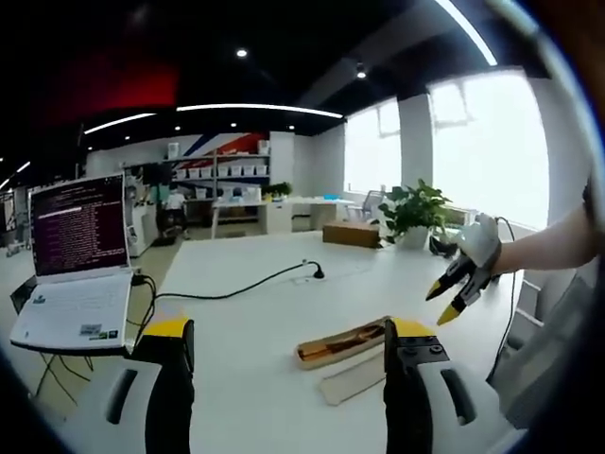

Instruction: Arrange the utensils inside the cutlery case until each visible utensil rests in its matching compartment.

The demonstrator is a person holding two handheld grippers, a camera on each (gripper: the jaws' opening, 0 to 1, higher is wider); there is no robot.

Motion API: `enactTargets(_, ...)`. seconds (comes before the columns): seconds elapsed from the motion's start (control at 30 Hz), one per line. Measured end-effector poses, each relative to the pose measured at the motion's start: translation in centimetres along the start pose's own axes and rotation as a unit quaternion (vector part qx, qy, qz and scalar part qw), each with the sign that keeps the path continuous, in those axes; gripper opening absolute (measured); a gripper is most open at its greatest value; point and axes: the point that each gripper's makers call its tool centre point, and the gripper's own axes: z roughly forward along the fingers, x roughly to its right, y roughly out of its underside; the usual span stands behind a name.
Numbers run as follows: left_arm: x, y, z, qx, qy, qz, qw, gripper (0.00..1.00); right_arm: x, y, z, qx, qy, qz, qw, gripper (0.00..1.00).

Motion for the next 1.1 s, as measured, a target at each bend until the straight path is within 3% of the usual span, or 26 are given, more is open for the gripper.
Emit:
enactTargets(0.1,0.7,-0.2,0.2,-0.003,0.021,-0.012,0.9997,0.87,0.0,0.3,0.1,0.001,0.001,0.001,1.0000,0.44)
enactTargets(0.33,1.2,0.5,0.9,-0.026,0.058,0.002,0.9980,0.88,-0.5,0.7,0.7,0.001,-0.009,0.006,0.9999,0.46)
enactTargets(0.47,1.6,1.6,1.3,-0.053,0.082,0.014,0.9951,0.89,-0.4,1.2,0.9,0.001,-0.014,0.010,0.9999,0.46)
enactTargets(0.6,1.7,2.0,2.0,-0.066,0.089,0.019,0.9937,0.89,-0.4,1.6,1.2,0.001,-0.019,0.016,0.9997,0.47)
enactTargets(1.1,3.6,5.2,4.8,-0.128,0.139,0.092,0.9778,0.90,-0.5,3.7,3.4,-0.004,-0.052,0.028,0.9982,0.50)
